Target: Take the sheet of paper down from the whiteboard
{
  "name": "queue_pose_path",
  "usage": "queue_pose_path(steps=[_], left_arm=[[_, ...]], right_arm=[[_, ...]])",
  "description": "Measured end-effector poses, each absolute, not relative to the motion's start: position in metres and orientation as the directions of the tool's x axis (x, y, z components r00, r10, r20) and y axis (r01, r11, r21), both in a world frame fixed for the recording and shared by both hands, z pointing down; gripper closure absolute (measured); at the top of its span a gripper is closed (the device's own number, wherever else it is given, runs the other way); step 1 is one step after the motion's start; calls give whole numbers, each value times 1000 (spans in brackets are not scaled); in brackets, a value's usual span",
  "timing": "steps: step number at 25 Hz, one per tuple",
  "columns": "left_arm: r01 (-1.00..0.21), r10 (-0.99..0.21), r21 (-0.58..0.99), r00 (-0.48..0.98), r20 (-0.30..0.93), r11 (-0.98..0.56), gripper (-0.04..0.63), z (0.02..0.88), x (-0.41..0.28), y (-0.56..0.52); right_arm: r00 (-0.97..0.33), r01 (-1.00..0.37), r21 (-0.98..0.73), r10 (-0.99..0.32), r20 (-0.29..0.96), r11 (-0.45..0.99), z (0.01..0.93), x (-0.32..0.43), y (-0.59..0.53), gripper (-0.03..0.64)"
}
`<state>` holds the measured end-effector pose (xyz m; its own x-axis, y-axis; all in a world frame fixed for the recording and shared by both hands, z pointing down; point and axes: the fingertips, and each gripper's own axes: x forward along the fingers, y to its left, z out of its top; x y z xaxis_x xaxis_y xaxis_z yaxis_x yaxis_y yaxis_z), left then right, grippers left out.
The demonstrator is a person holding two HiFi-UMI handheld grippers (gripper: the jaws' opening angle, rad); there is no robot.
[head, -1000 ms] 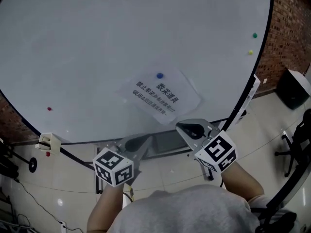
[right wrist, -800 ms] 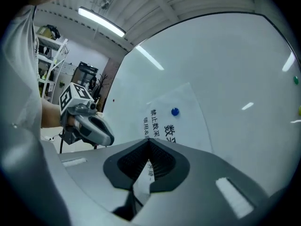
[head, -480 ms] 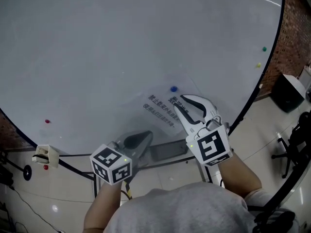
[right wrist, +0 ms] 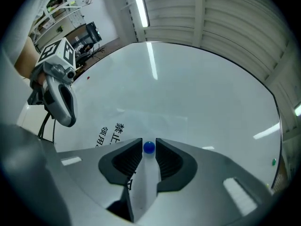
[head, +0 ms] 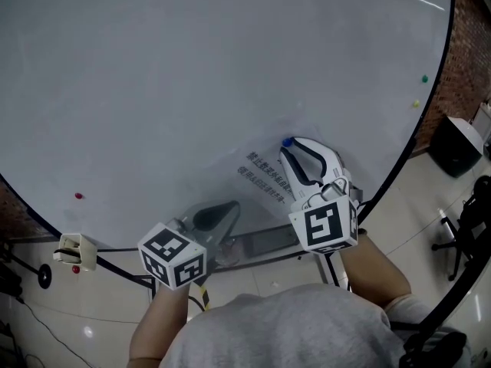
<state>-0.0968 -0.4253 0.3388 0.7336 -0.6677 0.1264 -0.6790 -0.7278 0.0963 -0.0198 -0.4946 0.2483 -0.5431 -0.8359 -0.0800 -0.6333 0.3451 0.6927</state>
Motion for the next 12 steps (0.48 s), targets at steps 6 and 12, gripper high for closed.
queue_pose_path(steps=[6, 12], left_arm=[[-704, -699, 57, 710, 85, -708, 595, 324, -110, -431], [-767, -767, -21, 639, 57, -641, 564, 300, -131, -438]], right_arm=[[-538, -639, 689, -839, -84, 341, 250, -20, -500, 532], [-545, -636, 688, -834, -81, 349, 250, -20, -499, 532]])
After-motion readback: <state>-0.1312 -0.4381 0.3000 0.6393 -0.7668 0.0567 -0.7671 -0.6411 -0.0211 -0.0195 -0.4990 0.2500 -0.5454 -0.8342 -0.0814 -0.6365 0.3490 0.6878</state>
